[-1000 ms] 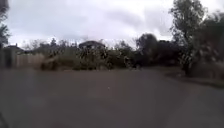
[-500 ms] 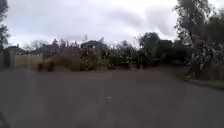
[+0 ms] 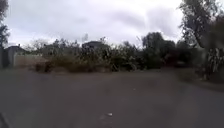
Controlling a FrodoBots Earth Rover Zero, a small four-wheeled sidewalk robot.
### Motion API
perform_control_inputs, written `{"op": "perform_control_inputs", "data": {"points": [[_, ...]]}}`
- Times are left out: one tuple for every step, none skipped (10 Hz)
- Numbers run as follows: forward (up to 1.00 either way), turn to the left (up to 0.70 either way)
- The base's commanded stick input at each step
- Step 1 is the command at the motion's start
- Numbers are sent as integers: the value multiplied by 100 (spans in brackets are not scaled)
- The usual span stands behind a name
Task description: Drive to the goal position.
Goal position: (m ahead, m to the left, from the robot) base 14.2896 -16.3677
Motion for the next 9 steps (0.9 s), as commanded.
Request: {"op": "perform_control_inputs", "data": {"points": [[100,-40],[100,-40],[100,-40],[100,-40],[100,-40],[100,-40],[100,-40],[100,-40],[100,-40]]}}
